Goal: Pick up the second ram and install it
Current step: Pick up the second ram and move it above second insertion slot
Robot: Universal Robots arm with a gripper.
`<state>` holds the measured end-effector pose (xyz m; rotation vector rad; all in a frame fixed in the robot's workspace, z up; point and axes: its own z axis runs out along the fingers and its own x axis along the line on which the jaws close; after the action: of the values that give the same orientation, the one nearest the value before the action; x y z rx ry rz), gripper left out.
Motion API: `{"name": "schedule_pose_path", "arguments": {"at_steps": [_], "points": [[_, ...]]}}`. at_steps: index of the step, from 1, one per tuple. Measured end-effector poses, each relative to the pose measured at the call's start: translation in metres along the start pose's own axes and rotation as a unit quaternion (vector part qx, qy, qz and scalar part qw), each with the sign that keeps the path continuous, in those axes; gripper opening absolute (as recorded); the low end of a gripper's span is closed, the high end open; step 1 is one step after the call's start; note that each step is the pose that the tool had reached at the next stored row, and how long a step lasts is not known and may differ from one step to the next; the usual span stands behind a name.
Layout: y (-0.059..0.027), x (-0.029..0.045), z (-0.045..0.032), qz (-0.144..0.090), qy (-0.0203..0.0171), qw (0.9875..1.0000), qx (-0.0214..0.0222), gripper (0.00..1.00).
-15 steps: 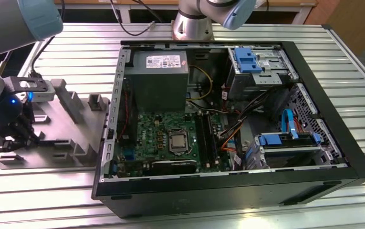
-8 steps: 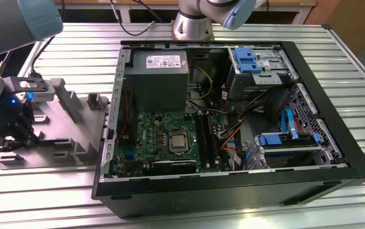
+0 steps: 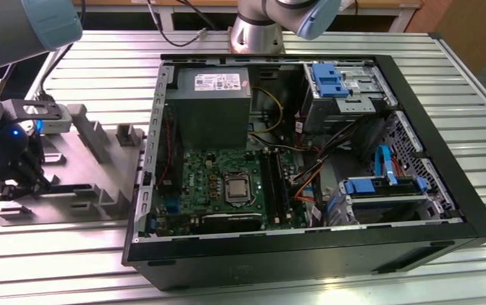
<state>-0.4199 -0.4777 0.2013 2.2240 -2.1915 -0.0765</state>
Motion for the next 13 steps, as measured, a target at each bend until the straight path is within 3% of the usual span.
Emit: {"name": "schedule_pose_path", "arguments": {"at_steps": [10, 13], "points": [[0.0001, 0.0, -0.0012, 0.0, 0.0001, 1.0, -0.0001, 0.13], [0.0004, -0.0001, -0.0069, 0.0, 0.0002, 1.0, -0.0003, 0.13]]}}
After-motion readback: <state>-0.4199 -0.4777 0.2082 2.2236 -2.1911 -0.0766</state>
